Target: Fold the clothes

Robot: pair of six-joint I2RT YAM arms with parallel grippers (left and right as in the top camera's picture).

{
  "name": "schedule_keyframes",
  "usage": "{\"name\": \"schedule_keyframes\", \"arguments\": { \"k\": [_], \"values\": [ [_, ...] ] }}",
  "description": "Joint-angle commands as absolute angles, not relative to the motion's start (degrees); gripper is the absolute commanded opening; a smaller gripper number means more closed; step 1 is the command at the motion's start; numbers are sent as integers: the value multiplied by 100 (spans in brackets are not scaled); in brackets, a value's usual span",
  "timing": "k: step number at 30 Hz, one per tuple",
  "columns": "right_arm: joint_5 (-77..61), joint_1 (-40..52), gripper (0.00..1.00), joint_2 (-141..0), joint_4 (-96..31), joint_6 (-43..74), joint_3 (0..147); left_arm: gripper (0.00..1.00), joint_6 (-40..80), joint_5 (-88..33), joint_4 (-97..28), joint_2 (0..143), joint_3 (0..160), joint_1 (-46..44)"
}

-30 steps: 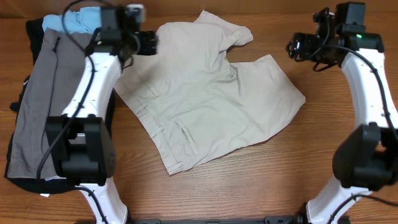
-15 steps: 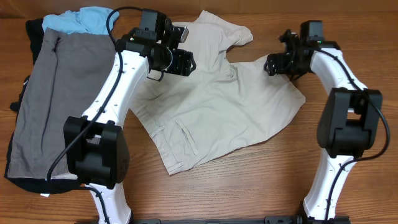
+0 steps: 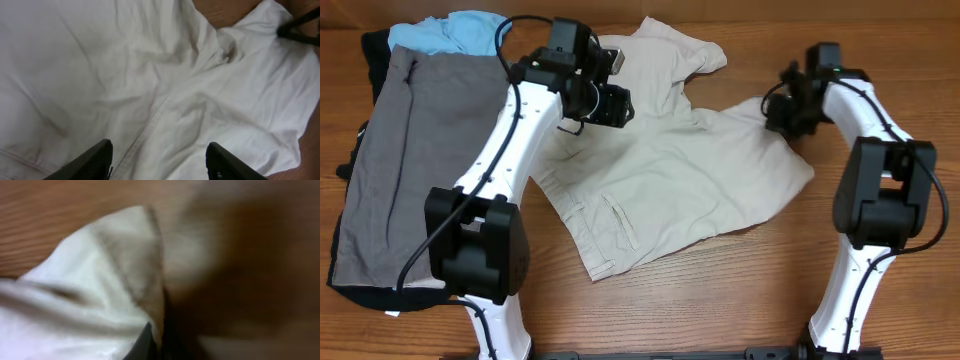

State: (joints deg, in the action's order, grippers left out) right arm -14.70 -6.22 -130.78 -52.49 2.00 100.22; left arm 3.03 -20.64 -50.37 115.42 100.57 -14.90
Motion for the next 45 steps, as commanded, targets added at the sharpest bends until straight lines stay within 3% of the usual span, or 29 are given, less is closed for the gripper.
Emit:
{"name": "schedule_keyframes", "arguments": {
  "k": [1, 4, 12, 17, 20, 23, 26, 32, 37, 45],
  "values": [
    [-1105, -1144, 5, -12846, -6045, 1398, 10204, 63, 384, -1717, -5063, 11583, 9854, -1772],
    [-1094, -1643, 16, -12803, -7111, 1826, 10204, 64, 384, -1686, -5057, 11636, 9830, -1918],
    [-969, -2309, 16, -12770, -8099, 1546, 10202, 64, 381, -1651, -5081, 11655, 9828, -2001],
    [-1544, -2220, 19, -12405, -7822, 947, 10204, 64, 377, -1649, -5111, 11655, 9828, -2001],
    [-1968, -2141, 35, -12057, -7273, 847, 10210, 64, 360, -1649, -5116, 11655, 9828, -2001],
    [-2279, -1929, 75, -11760, -6246, 854, 10208, 65, 357, -1649, -5118, 11655, 9828, -2001],
    [-2346, -1535, 89, -11802, -5367, 950, 10208, 65, 357, -1649, -5118, 11655, 9828, -2001],
    [-1393, -587, 88, -12193, -3986, 2359, 10206, 65, 360, -1605, -5116, 11655, 9828, -2001],
    [-593, -89, 75, -12639, -3162, 3944, 10206, 65, 360, -1605, -5122, 11655, 9828, -2001],
    [-60, -14, 72, -13076, -2971, 4700, 10206, 64, 316, -1605, -5242, 11655, 9828, -2001]
  ]
}}
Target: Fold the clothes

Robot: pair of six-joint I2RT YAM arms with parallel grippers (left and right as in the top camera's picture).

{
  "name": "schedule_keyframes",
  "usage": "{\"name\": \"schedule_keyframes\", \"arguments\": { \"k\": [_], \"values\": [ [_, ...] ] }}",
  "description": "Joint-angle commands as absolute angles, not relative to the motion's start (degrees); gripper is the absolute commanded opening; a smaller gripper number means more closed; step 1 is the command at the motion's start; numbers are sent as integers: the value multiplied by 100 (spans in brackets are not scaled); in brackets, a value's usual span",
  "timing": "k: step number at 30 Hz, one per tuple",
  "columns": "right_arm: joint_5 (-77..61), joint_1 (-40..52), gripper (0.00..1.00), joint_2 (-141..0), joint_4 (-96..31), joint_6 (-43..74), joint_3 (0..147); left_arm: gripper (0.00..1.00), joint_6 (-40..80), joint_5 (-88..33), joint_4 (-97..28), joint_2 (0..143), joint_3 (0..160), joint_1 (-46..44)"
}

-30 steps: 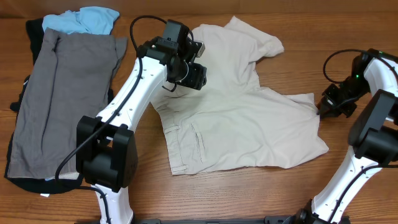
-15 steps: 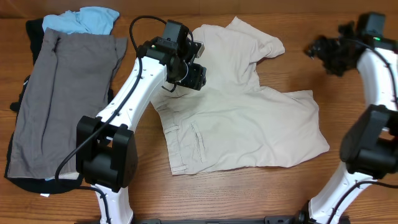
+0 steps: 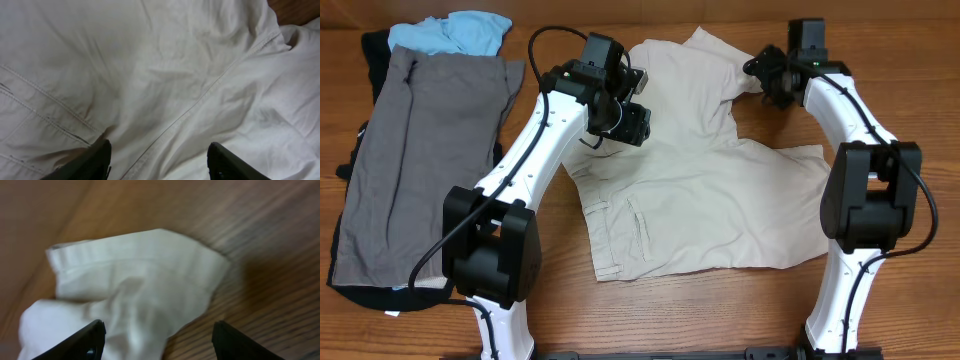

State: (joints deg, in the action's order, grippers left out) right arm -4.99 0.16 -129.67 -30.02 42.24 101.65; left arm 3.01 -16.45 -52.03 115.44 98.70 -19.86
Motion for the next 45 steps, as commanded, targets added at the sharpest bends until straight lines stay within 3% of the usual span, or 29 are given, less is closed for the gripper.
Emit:
{"name": "schedule_keyframes", "arguments": {
  "k": [1, 4, 6, 7, 10, 16, 17, 19, 23, 27, 34, 45],
  "values": [
    [-32, -19, 71, -13128, -2956, 4733, 10206, 65, 296, -1603, -5247, 11655, 9828, -2001],
    [12, -23, 65, -13292, -2869, 4856, 10206, 64, 294, -1599, -5221, 11655, 9828, -2001],
    [40, -23, 52, -13356, -2797, 4875, 10206, 65, 294, -1590, -5221, 11655, 9828, -2001],
    [49, -30, 36, -13375, -2740, 4875, 10206, 65, 281, -1588, -5223, 11655, 9828, -2001],
    [86, -67, 21, -13375, -2655, 4871, 10206, 65, 274, -1586, -5221, 11655, 9828, -2001],
    [82, -130, 19, -13382, -2661, 4869, 10200, 65, 272, -1586, -5221, 11655, 9828, -2001],
    [80, -130, 22, -13386, -2661, 4869, 10200, 66, 272, -1586, -5223, 11655, 9828, -2001],
    [40, -97, 44, -13419, -2659, 4866, 10197, 65, 272, -1586, -5223, 11655, 9828, -2001],
    [-119, -62, 47, -13561, -2663, 4869, 10197, 66, 274, -1586, -5229, 11655, 9828, -2001],
    [-224, -60, 40, -13627, -2659, 4866, 10197, 66, 274, -1586, -5249, 11655, 9828, -2001],
    [-377, -145, 4, -13603, -2729, 4412, 10208, 66, 274, -1586, -5249, 11655, 9828, -2001],
    [-360, -1321, 4, -12752, -4281, 2268, 10208, 65, 274, -1588, -5249, 11655, 9828, -2001]
  ]
}}
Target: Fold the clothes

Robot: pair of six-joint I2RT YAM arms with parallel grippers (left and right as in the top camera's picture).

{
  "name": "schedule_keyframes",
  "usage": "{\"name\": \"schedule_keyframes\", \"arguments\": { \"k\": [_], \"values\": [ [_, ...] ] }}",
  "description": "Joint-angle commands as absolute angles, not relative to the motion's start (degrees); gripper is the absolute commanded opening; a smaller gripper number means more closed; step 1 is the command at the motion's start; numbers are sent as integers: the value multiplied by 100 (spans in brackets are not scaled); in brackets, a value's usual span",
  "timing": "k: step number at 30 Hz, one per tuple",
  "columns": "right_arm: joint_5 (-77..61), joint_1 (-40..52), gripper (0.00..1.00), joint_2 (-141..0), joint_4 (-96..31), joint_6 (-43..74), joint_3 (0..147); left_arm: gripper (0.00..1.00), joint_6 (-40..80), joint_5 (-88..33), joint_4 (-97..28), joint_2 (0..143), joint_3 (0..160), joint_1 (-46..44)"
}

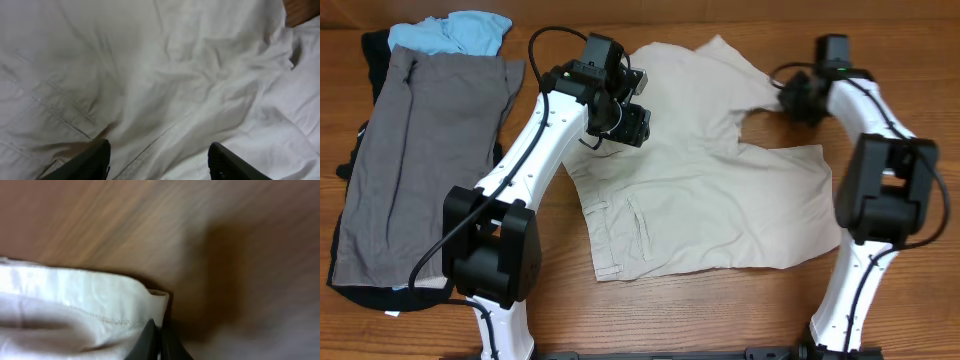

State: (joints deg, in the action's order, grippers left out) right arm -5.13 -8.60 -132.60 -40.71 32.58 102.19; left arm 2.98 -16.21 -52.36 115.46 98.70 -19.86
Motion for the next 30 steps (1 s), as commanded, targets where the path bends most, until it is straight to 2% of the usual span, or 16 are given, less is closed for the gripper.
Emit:
{"name": "schedule_keyframes", "arguments": {
  "k": [1, 3, 6, 7, 9, 10, 19, 30],
  "values": [
    [-283, -1431, 4, -12700, -4397, 2029, 10208, 66, 274, -1588, -5251, 11655, 9828, -2001],
    [-167, -1667, 4, -12676, -4654, 1271, 10208, 66, 272, -1588, -5253, 11655, 9828, -2001],
    [429, -1739, 10, -12676, -5013, 1083, 10208, 66, 272, -1588, -5249, 11655, 9828, -2001],
    [565, -1739, 21, -12676, -5063, 1083, 10208, 66, 272, -1588, -5249, 11655, 9828, -2001],
    [685, -1739, 51, -12676, -5177, 1083, 10208, 66, 270, -1586, -5251, 11655, 9828, -2001],
    [617, -1739, 62, -12656, -5236, 1087, 10208, 66, 270, -1586, -5251, 11655, 9828, -2001],
    [-746, -1575, 71, -12239, -5120, 423, 11013, 67, 165, -1586, -5249, 11655, 9828, -2001],
    [-694, -563, 73, -12868, -2869, 473, 11087, 70, 165, -1586, -5256, 11655, 9828, -2001]
  ]
}}
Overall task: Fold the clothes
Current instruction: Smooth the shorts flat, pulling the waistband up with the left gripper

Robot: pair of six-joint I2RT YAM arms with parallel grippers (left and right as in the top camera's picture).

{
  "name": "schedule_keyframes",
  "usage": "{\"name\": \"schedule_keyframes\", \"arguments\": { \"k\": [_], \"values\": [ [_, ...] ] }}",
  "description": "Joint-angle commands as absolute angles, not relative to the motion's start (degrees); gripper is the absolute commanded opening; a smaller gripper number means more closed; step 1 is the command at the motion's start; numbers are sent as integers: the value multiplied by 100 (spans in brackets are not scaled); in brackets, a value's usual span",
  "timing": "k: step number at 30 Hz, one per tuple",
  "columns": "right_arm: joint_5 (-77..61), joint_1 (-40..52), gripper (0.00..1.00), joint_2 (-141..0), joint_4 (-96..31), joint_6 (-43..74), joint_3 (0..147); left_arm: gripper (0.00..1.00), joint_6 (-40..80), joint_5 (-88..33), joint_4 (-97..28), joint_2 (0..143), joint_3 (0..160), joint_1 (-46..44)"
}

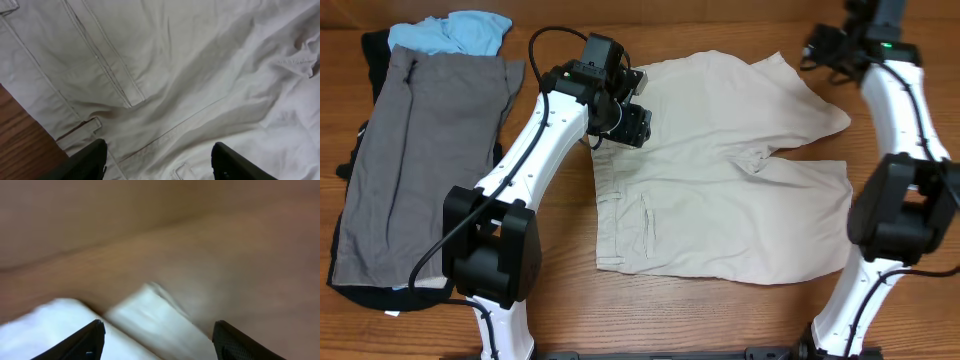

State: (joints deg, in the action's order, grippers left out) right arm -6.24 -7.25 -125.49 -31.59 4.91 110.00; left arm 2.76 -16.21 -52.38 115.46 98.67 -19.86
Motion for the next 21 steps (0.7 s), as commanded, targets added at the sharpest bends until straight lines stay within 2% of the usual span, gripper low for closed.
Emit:
{"name": "schedule_keyframes", "arguments": {
  "k": [1, 18, 21],
  "values": [
    [-692, -519, 72, -12995, -2733, 489, 11087, 69, 165, -1586, -5266, 11655, 9828, -2001],
    [-609, -451, 71, -14202, -1599, 926, 11087, 68, 123, -1435, -5262, 11655, 9828, -2001],
    [-609, -451, 67, -14280, -1498, 928, 11087, 69, 123, -1437, -5264, 11655, 9828, -2001]
  ]
}}
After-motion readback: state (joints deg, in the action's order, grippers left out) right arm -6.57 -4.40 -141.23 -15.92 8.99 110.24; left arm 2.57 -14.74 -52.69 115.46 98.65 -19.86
